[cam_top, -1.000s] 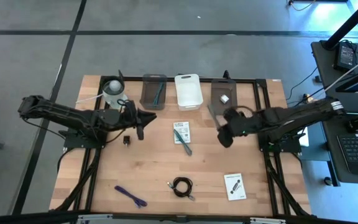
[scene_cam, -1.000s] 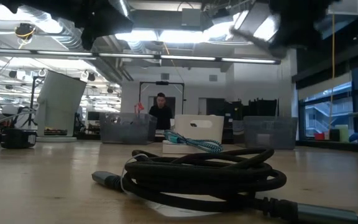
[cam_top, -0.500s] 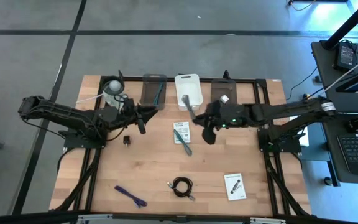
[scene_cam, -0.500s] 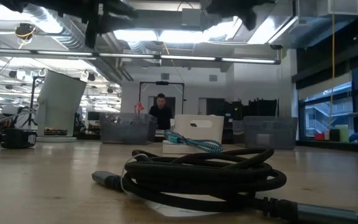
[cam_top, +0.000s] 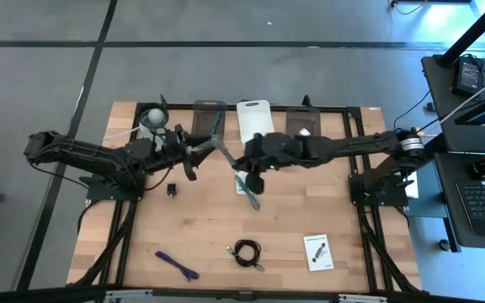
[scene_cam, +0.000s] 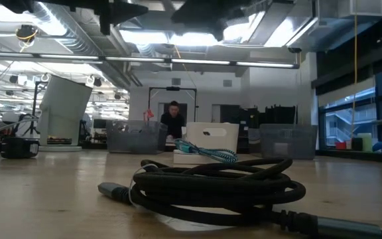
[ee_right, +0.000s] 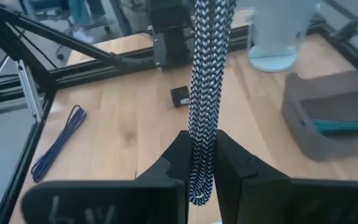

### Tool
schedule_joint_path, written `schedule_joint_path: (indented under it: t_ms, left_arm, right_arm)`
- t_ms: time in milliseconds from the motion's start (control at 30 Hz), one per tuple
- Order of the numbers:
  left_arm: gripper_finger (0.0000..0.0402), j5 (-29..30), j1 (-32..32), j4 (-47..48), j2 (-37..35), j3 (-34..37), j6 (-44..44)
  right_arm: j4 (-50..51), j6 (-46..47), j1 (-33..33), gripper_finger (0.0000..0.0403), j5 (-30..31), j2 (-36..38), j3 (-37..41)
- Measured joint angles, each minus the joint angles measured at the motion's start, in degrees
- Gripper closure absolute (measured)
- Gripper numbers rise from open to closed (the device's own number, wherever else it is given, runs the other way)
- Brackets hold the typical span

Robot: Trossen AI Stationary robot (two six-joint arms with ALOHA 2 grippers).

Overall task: Pick and place items into bin
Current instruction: Put the gray charger cable into the left black bin

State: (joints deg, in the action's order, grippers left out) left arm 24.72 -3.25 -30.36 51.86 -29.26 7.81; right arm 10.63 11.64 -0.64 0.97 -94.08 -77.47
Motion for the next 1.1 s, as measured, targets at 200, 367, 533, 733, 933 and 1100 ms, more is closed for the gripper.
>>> schedule_joint_path:
  t_ms: [200, 367, 533, 733, 933, 1100]
  left_arm:
    - [0.0211, -4.0, 0.0, -0.4, 0.1, 0.0, -4.5]
    - [0.0212, -4.0, 0.0, -1.1, 0.1, 0.0, -2.1]
    - [0.0212, -5.8, 0.0, -1.5, 0.1, 0.0, 3.3]
    - [0.0213, -7.1, 0.0, -2.3, 0.0, 0.0, 3.7]
    - [0.0213, -7.7, 0.0, -2.4, 0.0, 0.0, 3.6]
    - [0.0213, -4.8, 0.0, -2.9, 0.0, 0.0, 3.6]
  right_arm:
    - [2.1, -4.5, 0.4, 0.0361, -0.8, -5.3, -6.5]
    - [2.0, -6.3, 0.8, 0.0365, -0.7, -6.9, -8.3]
    - [2.0, -6.3, 2.1, 0.0364, -0.9, -6.8, -8.4]
    - [2.1, -6.0, 2.7, 0.0365, -0.6, -6.8, -8.4]
    - [2.1, -6.6, 2.7, 0.0365, -0.7, -6.5, -8.4]
    - [2.2, -7.4, 2.7, 0.0365, -1.4, -6.5, -8.4]
